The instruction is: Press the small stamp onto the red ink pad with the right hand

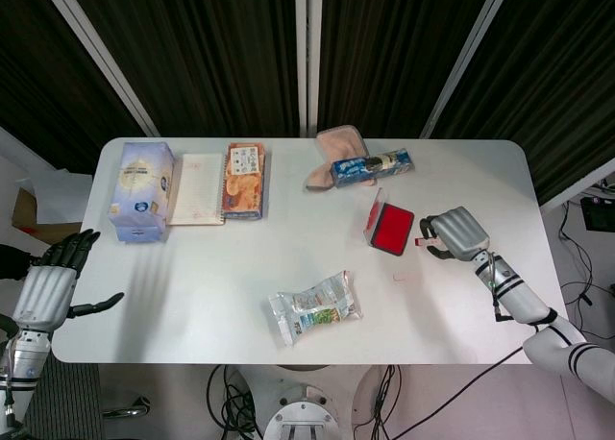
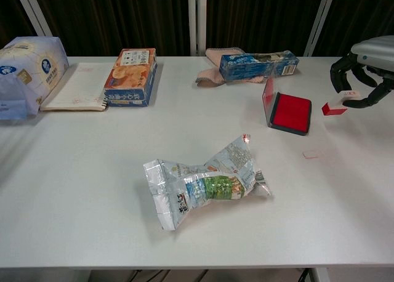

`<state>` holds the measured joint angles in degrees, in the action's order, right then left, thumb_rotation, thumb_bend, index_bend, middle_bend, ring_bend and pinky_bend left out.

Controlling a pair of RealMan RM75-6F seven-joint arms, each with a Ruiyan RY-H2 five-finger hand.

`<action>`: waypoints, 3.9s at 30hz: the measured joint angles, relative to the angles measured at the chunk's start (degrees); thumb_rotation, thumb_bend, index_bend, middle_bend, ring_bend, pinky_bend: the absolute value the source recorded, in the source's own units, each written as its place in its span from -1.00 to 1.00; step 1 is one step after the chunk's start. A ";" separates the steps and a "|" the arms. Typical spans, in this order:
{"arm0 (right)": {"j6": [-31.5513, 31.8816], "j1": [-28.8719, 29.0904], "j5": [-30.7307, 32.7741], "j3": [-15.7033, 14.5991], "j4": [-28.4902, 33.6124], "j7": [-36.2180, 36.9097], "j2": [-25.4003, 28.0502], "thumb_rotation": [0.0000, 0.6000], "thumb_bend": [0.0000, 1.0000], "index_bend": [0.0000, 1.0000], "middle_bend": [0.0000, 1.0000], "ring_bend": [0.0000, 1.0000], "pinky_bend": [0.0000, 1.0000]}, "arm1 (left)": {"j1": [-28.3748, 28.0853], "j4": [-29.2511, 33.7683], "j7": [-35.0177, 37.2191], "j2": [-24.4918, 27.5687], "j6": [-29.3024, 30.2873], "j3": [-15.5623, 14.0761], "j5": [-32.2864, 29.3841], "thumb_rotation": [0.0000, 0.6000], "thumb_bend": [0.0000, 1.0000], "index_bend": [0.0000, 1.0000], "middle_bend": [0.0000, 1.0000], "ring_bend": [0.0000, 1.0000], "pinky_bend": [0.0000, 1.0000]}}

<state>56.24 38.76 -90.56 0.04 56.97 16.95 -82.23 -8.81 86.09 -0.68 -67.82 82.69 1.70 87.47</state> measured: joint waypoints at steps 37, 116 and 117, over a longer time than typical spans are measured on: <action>-19.47 9.55 34.87 10.01 11.32 -30.96 -3.89 1.00 -0.41 0.48 0.27 0.48 0.96 | -0.19 -1.77 2.51 0.11 -1.16 -0.08 -0.72 -0.63 -1.00 -1.00 -0.87 -0.85 -0.66; -22.91 6.18 25.31 1.86 21.93 -20.96 6.18 1.00 -0.39 0.50 0.25 0.48 0.96 | -0.63 -1.23 2.95 0.23 -1.82 -0.04 -1.19 -0.63 -1.00 -1.00 -0.87 -0.85 -0.66; -23.01 6.20 25.18 1.86 21.88 -20.82 6.15 1.00 -0.40 0.49 0.25 0.48 0.96 | -0.63 -1.22 2.97 0.23 -1.81 -0.05 -1.17 -0.63 -1.00 -1.00 -0.87 -0.85 -0.66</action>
<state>33.23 44.95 -65.38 1.90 78.85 -3.87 -76.08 -9.44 84.87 2.29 -67.59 80.88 1.66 86.29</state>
